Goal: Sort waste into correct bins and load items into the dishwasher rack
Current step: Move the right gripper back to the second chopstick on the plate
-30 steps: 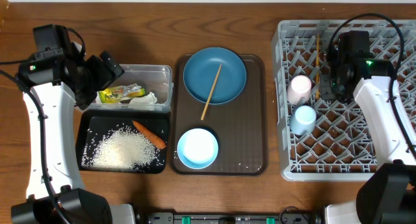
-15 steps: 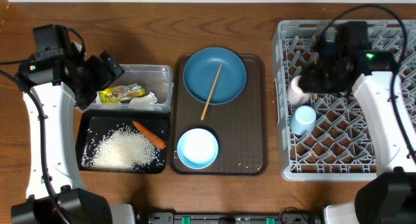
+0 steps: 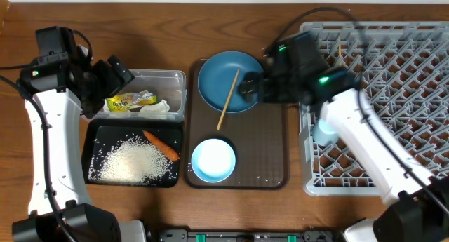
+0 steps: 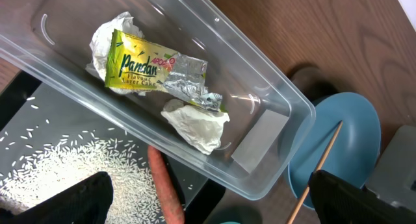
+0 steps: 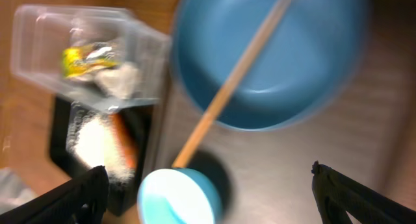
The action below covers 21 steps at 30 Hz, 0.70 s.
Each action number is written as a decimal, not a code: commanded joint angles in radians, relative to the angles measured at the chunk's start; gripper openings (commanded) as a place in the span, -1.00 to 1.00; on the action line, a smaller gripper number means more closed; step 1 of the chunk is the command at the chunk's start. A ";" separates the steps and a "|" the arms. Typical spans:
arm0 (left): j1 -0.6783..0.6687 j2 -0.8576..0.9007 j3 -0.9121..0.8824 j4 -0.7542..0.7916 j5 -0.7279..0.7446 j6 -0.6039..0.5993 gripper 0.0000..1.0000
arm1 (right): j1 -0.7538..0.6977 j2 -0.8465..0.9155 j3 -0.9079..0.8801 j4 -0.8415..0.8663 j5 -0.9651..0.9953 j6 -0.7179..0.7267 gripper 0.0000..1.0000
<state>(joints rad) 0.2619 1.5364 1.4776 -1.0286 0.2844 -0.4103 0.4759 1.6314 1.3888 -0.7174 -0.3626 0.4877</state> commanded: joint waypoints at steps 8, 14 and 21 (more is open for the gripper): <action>0.004 -0.002 0.000 -0.003 -0.009 0.014 0.96 | 0.211 -0.021 -0.093 0.052 0.254 0.407 -0.09; 0.004 -0.002 0.000 -0.003 -0.009 0.014 0.96 | 0.285 -0.021 -0.169 0.138 0.352 0.478 -0.16; 0.004 -0.002 0.000 -0.003 -0.009 0.014 0.96 | 0.295 -0.006 -0.179 0.178 0.351 0.510 -0.09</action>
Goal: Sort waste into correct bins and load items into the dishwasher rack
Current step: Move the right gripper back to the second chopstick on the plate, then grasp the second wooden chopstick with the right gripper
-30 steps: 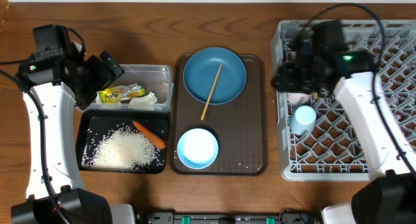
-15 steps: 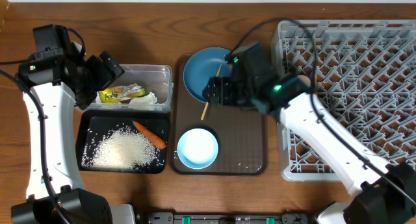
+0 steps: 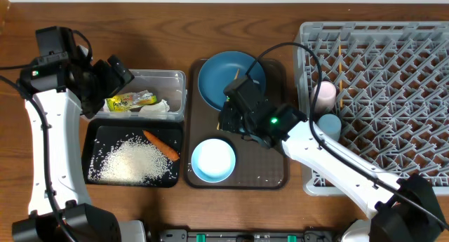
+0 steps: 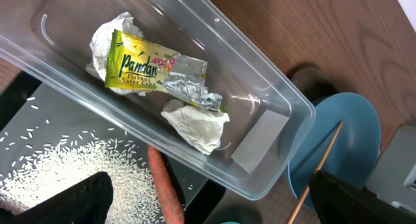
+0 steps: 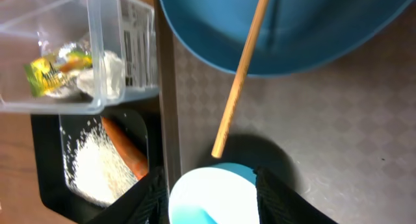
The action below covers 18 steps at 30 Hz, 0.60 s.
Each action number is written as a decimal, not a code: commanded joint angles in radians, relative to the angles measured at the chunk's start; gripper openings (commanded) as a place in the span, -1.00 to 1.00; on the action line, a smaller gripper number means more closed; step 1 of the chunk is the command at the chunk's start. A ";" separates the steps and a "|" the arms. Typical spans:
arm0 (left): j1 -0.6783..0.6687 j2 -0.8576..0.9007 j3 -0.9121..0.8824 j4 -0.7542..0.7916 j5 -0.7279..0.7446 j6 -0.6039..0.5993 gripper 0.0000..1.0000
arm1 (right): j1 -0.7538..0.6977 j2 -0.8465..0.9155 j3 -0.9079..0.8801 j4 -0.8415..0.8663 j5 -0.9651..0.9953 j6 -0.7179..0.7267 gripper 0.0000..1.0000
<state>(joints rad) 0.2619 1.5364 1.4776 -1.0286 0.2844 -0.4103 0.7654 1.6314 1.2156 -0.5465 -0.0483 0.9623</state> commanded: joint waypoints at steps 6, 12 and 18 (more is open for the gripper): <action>0.004 -0.002 0.000 -0.003 -0.009 0.014 0.96 | 0.006 0.054 -0.005 0.042 0.013 0.028 -0.06; 0.004 -0.002 0.000 -0.003 -0.009 0.014 0.96 | 0.006 0.132 -0.005 0.087 -0.007 0.029 0.05; 0.004 -0.002 0.000 -0.003 -0.009 0.014 0.96 | 0.008 0.182 -0.005 0.137 -0.027 0.029 0.06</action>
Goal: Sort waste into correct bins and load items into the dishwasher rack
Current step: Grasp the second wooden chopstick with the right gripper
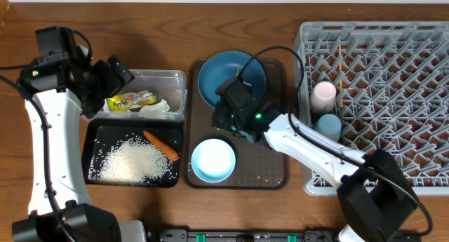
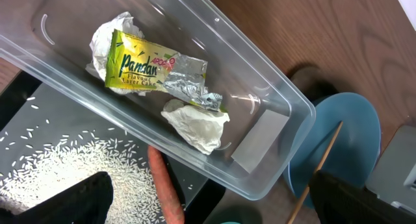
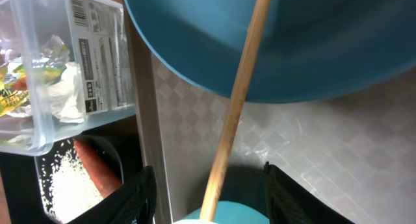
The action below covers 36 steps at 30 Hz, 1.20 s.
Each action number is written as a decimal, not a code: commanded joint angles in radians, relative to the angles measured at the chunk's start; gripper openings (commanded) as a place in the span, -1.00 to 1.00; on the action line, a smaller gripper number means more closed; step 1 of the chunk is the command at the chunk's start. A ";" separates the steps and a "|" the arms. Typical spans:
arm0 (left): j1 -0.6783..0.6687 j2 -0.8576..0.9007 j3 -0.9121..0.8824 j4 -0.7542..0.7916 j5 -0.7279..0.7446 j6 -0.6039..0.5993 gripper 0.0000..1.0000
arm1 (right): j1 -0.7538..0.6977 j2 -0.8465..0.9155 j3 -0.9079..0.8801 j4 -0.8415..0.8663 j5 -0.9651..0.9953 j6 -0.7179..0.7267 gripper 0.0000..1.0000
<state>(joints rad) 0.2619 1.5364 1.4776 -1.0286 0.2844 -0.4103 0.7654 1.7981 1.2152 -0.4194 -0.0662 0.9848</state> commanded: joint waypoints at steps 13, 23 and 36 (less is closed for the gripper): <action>0.004 -0.002 0.000 -0.003 -0.009 0.014 0.96 | 0.008 0.054 -0.005 0.005 -0.012 0.006 -0.14; 0.004 -0.002 0.000 -0.003 -0.009 0.014 0.96 | 0.008 0.054 -0.005 -0.001 -0.013 0.005 -0.49; 0.004 -0.002 0.000 -0.003 -0.009 0.014 0.96 | 0.008 0.053 -0.005 -0.019 -0.033 -0.047 -0.89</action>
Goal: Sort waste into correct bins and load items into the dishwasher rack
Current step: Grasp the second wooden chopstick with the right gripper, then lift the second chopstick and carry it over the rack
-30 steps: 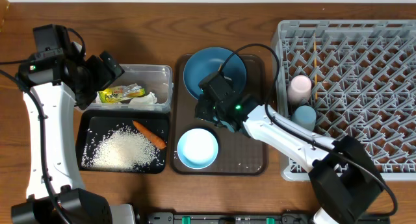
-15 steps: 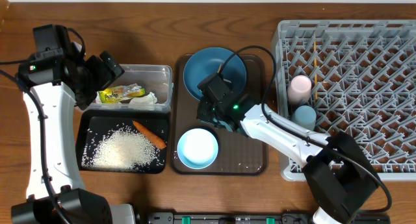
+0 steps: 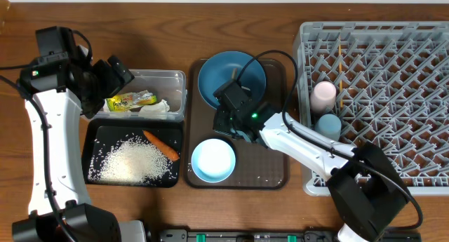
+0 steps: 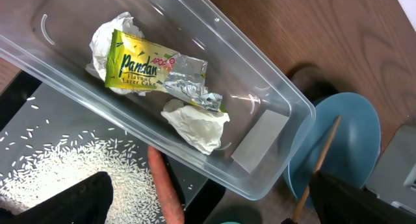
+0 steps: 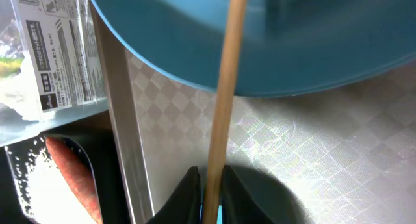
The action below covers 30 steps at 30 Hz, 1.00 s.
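Note:
A wooden chopstick point(image 5: 224, 87) leans from the brown tray point(image 3: 270, 165) up onto the blue plate point(image 3: 242, 88). My right gripper point(image 5: 212, 191) is shut on the chopstick's lower end, a dark finger pressed on each side. A light-blue bowl point(image 3: 212, 160) sits just below it on the tray. My left gripper point(image 4: 211, 199) hangs open above the clear bin point(image 4: 273, 104), which holds a Pandan wrapper point(image 4: 146, 71) and crumpled tissue point(image 4: 195, 123). A carrot point(image 4: 166, 191) and loose rice point(image 3: 133, 161) lie in the black tray point(image 3: 95, 130).
The grey dishwasher rack point(image 3: 393, 66) stands at the right, holding a pink cup point(image 3: 323, 95), a blue cup point(image 3: 327, 124) and another chopstick point(image 3: 339, 63). Bare wooden table lies along the back edge.
The right gripper's fingers stood wide apart on either side of the chopstick; now they are shut on its lower end. The chopstick has tilted slightly. The left arm has not moved.
The right gripper was open over the plate's right edge, beside the rack. Then it stood over the tray at the chopstick's lower end, still open. It then sat closer, straddling the stick, and now grips it. The left gripper stayed open over the clear bin throughout.

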Each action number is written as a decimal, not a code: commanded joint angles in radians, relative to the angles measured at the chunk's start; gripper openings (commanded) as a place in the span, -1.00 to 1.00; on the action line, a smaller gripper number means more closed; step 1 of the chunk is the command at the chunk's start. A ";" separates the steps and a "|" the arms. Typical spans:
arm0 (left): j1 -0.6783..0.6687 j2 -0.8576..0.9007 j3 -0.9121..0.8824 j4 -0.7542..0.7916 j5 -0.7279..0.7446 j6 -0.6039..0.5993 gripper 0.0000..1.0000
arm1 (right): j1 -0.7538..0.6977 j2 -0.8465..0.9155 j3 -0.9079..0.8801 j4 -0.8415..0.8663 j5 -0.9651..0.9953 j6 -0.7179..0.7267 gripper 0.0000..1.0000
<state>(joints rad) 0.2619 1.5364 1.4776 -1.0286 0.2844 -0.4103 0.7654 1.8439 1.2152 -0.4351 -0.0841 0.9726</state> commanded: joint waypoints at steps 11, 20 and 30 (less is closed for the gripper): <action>0.004 -0.002 0.000 -0.003 -0.009 0.014 0.96 | -0.042 -0.134 0.007 -0.045 -0.115 -0.167 -0.97; 0.004 -0.002 0.000 -0.003 -0.009 0.014 0.96 | -0.248 -0.444 0.008 -0.300 -0.114 -0.444 -0.97; 0.004 -0.002 0.000 -0.003 -0.009 0.014 0.96 | -0.713 -0.681 0.008 -0.552 -0.073 -0.935 -0.98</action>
<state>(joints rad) 0.2619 1.5364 1.4776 -1.0286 0.2844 -0.4103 0.1528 1.1908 1.2167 -0.9634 -0.1772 0.2836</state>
